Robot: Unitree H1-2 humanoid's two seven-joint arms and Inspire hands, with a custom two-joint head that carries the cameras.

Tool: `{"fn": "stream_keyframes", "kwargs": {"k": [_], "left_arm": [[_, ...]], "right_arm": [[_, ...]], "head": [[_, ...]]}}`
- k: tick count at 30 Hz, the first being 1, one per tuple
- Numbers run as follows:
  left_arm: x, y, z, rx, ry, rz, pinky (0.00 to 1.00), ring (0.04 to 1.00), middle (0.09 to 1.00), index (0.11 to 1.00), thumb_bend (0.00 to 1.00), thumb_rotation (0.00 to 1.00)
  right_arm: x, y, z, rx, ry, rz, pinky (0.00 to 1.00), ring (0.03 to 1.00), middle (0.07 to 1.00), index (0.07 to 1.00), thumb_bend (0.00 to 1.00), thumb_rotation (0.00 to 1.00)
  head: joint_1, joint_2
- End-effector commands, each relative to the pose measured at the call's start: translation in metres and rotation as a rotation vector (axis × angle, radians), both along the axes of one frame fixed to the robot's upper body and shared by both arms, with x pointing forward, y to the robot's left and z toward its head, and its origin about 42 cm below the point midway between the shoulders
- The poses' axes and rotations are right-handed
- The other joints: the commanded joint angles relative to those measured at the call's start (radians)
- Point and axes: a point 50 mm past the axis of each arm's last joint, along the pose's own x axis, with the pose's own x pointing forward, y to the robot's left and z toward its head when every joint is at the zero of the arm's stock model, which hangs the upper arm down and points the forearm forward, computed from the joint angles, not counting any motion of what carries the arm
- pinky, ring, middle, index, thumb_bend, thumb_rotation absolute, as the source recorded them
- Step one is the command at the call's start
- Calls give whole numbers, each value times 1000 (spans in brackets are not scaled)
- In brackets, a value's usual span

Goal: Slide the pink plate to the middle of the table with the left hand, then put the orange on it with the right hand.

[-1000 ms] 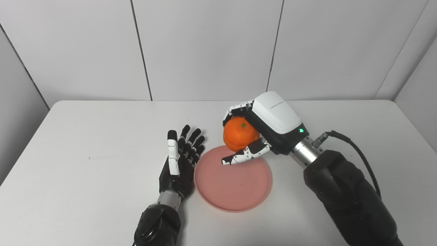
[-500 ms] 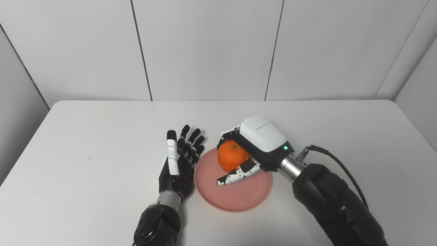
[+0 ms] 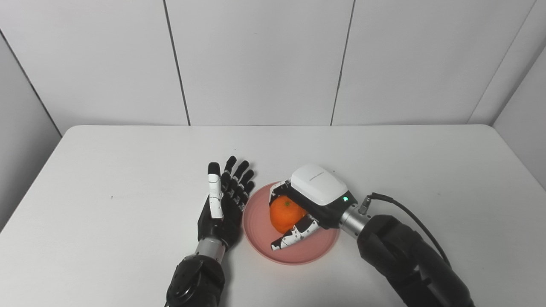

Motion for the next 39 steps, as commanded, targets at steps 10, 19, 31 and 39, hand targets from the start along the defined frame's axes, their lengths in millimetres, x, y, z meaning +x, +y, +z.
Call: {"fn": "stream_keyframes", "kwargs": {"k": [10,19,31,39], "left_arm": [[-7,-2,-9,3,63,-4,1000,948,961,1000,834,919],[-10,-3,-10,-7,67,-1,1000,945,960,1000,835,906],[-13,-6,-12,0,79,6,984,940,955,1000,843,903],[-13,-4,-12,-13,77,-3,995,940,960,1000,846,896]], "right_arm": [[7,5,17,-17,-81,48,196,264,344,426,629,475],[7,2,23,-2,-96,43,267,335,414,443,752,575],[4,-5,29,29,-103,32,705,708,743,737,991,776],[2,-7,37,194,-83,28,637,713,781,822,993,800]], "head": [[2,1],[1,-19],[8,-32],[7,-35]]}}
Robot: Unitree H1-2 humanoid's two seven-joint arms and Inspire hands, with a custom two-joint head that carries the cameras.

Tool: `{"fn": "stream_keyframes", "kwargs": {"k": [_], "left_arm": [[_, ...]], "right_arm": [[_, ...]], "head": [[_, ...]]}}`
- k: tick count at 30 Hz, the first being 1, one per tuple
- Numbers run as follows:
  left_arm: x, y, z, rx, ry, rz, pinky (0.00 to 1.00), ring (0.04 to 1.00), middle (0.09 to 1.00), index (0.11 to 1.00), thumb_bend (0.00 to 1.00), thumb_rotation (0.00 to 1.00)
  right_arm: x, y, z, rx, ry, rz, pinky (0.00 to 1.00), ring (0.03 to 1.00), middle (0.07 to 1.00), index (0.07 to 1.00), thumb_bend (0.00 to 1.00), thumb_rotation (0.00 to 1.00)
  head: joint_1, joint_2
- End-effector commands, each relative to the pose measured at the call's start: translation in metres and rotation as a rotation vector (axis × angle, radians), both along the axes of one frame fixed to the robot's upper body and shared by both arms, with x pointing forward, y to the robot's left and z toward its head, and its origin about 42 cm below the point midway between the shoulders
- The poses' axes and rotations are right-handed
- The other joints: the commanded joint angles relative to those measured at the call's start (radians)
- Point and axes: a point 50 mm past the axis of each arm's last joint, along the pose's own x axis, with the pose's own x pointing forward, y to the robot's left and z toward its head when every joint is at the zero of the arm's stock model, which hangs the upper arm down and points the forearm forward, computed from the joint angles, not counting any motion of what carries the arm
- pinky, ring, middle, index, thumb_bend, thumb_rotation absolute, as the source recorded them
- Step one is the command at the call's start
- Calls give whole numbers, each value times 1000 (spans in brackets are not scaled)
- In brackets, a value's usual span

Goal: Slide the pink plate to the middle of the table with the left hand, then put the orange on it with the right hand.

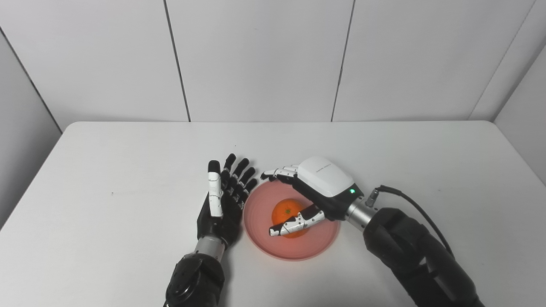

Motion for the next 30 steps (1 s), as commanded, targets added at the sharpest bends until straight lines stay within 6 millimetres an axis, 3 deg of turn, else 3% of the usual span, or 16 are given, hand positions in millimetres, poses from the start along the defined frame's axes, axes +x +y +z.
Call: {"fn": "stream_keyframes", "kwargs": {"k": [1,6,10,15,17,18,21,25,30], "left_arm": [[-8,-5,-12,-13,74,-10,998,944,964,1000,843,899],[-6,-2,-11,23,39,-3,1000,970,963,1000,844,907],[-2,5,-7,97,-26,37,1000,954,926,981,860,881],[4,20,-2,274,-178,96,923,908,903,955,908,855],[7,26,0,328,-224,120,924,907,904,952,936,847],[8,30,1,354,-247,136,964,919,921,956,968,836],[10,40,6,435,-306,187,947,905,924,955,956,848],[9,53,9,501,-346,229,988,917,933,952,873,864],[0,70,5,553,-359,253,1000,960,932,951,796,870]], "right_arm": [[0,3,26,114,-89,31,628,710,783,827,976,820],[0,-1,43,296,-135,23,558,678,777,813,905,861],[6,-9,54,487,-179,-5,663,763,826,846,859,908],[11,-29,47,747,-71,-117,773,808,857,864,893,990],[12,-36,42,824,-22,-151,792,814,868,868,887,996],[12,-42,37,862,9,-173,823,843,901,905,824,999],[9,-56,19,982,98,-245,859,858,909,915,824,1000],[2,-71,-8,1146,216,-345,893,871,886,895,919,1000],[-15,-84,-41,1302,311,-436,898,883,895,902,922,996]], "head": [[1,-1],[12,3],[14,6],[27,4],[28,5],[27,5],[15,5],[6,5],[-1,13]]}}
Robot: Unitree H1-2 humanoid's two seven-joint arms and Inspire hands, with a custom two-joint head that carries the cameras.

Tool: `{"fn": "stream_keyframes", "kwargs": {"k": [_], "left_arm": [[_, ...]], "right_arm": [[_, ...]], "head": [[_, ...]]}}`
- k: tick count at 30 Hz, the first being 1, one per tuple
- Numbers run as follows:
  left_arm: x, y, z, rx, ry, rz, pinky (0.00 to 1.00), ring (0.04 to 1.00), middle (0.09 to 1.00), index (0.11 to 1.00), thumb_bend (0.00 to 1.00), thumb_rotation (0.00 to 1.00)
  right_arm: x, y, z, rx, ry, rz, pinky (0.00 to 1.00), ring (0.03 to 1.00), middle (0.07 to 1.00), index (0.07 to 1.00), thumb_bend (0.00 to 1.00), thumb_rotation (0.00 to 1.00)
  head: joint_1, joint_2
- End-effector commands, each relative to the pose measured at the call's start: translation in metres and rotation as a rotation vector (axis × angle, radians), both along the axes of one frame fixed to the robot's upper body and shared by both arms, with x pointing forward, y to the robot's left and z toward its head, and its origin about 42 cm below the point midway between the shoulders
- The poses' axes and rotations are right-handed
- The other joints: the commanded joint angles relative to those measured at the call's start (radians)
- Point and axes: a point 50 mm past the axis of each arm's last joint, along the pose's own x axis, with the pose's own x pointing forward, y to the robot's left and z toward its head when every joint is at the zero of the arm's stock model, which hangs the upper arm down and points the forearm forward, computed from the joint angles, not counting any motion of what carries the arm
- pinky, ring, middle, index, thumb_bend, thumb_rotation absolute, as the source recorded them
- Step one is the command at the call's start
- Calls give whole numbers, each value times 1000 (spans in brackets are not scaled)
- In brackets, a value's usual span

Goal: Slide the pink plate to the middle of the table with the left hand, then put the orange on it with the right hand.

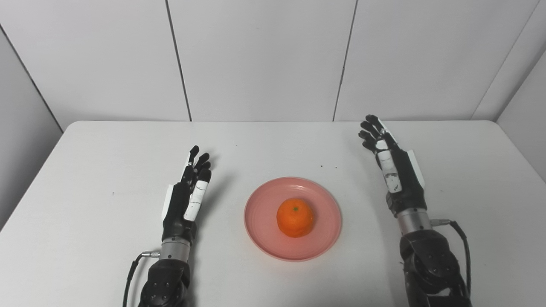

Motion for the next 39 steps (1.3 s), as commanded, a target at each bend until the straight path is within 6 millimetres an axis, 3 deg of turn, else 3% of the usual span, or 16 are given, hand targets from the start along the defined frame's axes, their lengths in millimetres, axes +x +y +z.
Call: {"fn": "stream_keyframes", "kwargs": {"k": [1,7,11,20,27,39], "left_arm": [[-3,9,10,27,-74,28,1000,964,933,949,790,871],[-14,23,5,24,-36,79,1000,986,950,957,839,896],[-18,23,4,-19,6,66,1000,1000,983,981,896,914],[-14,24,-6,-135,115,59,1000,1000,1000,1000,852,971],[-14,23,-6,-167,154,48,1000,1000,1000,1000,888,965],[-15,14,-3,-170,149,32,1000,1000,1000,1000,897,955]], "right_arm": [[-2,1,3,64,-20,-8,895,880,893,900,911,990],[-19,-1,-24,180,62,-24,891,880,889,881,890,950],[-30,-1,-44,195,139,-28,947,915,925,924,854,995],[-42,3,-77,233,239,-28,1000,947,944,925,868,1000],[-44,1,-82,207,247,-16,1000,965,952,925,889,1000],[-32,-4,-69,173,222,4,1000,959,950,925,887,1000]], "head": [[-2,2],[-10,12],[7,26],[11,46],[7,44],[16,46]]}}
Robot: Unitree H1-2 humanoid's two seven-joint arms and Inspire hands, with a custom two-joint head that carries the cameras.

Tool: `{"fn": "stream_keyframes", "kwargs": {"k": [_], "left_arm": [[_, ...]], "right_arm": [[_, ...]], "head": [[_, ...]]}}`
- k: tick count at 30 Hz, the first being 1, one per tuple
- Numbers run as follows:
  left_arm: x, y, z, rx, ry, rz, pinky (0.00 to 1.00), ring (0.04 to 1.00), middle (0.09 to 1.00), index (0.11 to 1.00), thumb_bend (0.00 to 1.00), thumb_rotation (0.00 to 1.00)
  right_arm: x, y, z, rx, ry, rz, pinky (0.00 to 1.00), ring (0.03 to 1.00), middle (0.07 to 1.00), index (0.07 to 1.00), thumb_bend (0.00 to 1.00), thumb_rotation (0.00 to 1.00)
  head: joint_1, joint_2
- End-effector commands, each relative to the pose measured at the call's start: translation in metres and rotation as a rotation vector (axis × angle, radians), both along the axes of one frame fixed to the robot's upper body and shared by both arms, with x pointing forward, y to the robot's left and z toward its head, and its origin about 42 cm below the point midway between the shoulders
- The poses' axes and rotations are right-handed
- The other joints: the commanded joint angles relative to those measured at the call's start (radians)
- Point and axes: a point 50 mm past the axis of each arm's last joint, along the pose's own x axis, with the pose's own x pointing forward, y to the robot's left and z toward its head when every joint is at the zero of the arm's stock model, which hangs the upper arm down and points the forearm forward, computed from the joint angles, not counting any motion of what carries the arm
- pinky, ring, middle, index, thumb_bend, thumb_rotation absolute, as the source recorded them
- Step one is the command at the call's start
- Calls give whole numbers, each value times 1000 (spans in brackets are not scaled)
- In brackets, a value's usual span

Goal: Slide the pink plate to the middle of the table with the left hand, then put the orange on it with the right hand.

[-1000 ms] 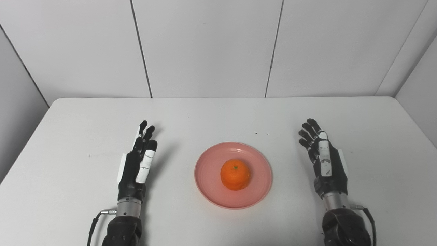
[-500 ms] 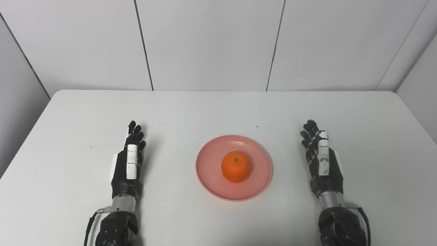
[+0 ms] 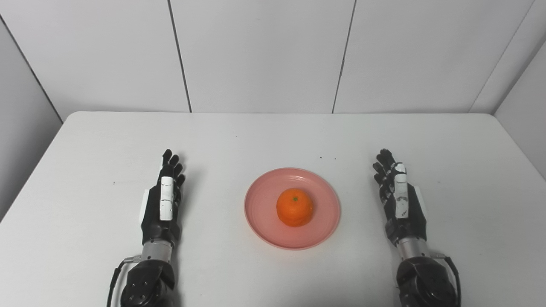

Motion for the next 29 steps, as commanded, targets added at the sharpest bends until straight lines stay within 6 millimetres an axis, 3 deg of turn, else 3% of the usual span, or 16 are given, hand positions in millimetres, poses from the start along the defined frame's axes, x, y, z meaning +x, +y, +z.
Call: {"fn": "stream_keyframes", "kwargs": {"k": [1,29], "left_arm": [[2,-6,5,-3,3,-20,1000,1000,1000,1000,899,956],[1,-5,7,19,3,-53,1000,1000,996,1000,882,958]], "right_arm": [[-4,-5,-12,-7,47,13,1000,959,949,925,890,1000],[9,0,5,11,39,45,956,928,917,910,891,924]], "head": [[1,1],[-5,3]]}}
